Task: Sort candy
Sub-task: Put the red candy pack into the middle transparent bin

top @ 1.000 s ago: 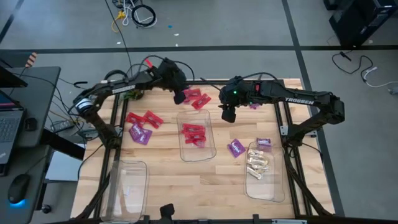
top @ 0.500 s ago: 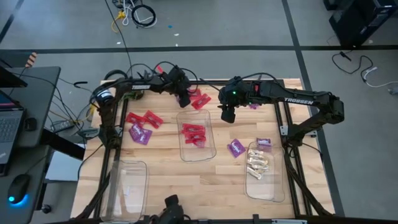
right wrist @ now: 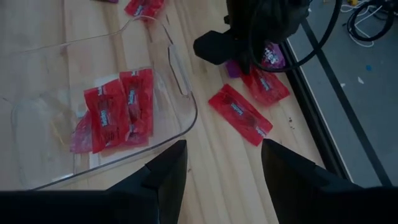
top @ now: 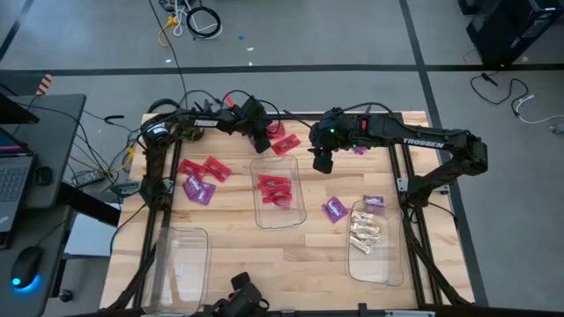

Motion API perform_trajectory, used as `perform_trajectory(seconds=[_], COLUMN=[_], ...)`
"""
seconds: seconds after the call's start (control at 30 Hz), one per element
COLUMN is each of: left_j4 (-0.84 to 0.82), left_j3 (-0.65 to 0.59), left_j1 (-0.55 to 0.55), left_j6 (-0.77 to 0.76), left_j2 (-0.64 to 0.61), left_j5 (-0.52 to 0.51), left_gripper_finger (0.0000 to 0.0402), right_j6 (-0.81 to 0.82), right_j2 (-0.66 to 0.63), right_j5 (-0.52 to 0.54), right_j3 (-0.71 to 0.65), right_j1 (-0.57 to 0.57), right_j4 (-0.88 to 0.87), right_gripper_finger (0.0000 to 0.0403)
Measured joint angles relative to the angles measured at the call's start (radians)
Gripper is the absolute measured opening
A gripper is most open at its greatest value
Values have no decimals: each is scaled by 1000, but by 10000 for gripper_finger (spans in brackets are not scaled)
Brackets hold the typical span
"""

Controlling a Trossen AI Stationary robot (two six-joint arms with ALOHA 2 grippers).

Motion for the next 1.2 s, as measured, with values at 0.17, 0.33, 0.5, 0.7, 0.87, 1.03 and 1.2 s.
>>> perform_trajectory(seconds=[0.17,0.33,0.5,0.7,0.87,1.03,1.2], left_j4=[-19,-41,-43,-138,-250,-366,-417], left_j3=[21,49,62,62,62,62,42], left_j1=[1,1,5,-8,-83,-196,-317], left_j6=[0,4,5,2,4,-4,-83], left_j2=[0,-11,-105,-264,-392,-471,-476], left_j5=[-2,-4,-2,71,112,159,163], left_gripper_finger=[19,6,2,1,1,0,0], right_j6=[0,-1,-18,-15,-16,-11,-14], right_j2=[0,0,-6,-23,-24,-24,-24], right_j5=[0,1,9,9,9,9,9], right_j3=[0,0,0,0,-11,-59,-104], right_j1=[0,0,0,-5,-7,-16,-16], right_j4=[0,-1,-14,-30,-18,-6,40], right_gripper_finger=[187,183,181,181,181,181,181])
